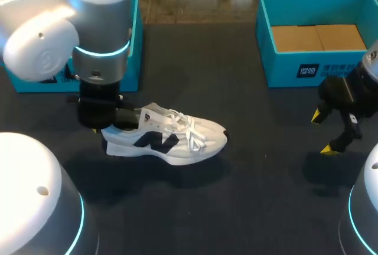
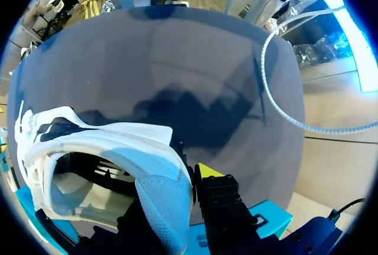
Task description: Take the shoe out of the shoebox, open the shoe tongue, remove and reinsert the insole, then place the shoe into the shoebox
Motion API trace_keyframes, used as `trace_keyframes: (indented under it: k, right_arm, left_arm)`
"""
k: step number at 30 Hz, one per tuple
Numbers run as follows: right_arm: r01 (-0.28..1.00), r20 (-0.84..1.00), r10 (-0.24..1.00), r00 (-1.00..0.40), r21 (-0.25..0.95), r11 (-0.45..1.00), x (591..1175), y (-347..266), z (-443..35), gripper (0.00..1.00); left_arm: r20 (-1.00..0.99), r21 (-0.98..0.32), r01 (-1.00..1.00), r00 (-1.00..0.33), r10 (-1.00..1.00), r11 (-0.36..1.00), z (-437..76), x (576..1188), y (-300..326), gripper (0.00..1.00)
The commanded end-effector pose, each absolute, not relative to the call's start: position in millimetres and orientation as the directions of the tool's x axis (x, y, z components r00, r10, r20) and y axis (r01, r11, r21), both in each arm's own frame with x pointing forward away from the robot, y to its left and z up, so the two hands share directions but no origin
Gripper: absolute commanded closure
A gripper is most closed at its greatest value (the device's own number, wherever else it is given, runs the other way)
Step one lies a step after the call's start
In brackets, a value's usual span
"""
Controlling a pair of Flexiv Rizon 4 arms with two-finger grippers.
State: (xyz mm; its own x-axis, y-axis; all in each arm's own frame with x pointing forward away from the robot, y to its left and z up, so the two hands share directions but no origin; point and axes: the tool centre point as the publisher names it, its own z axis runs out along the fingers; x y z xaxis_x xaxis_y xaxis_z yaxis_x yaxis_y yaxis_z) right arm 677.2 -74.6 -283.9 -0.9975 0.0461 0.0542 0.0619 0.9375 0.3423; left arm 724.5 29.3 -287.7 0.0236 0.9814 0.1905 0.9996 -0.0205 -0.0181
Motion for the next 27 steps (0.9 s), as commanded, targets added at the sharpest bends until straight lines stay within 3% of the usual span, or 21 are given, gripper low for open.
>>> trace_keyframes:
  k: [1,11,27]
  right_arm:
    - [0.061,0.053,0.046,-0.998,0.34,0.938,677.1,-74.3,-284.9,0.0]
    - [0.061,0.053,0.046,-0.998,0.34,0.938,677.1,-74.3,-284.9,0.0]
    - [0.061,0.053,0.046,-0.998,0.34,0.938,677.1,-74.3,-284.9,0.0]
  left_arm:
    - [0.194,-0.021,1.0,0.024,0.981,-0.02,-285.9,726.3,27.5,1.0]
    - [0.194,-0.021,1.0,0.024,0.981,-0.02,-285.9,726.3,27.5,1.0]
    - [0.185,0.063,0.998,-0.037,0.982,0.026,-347.5,709.5,-22.5,1.0]
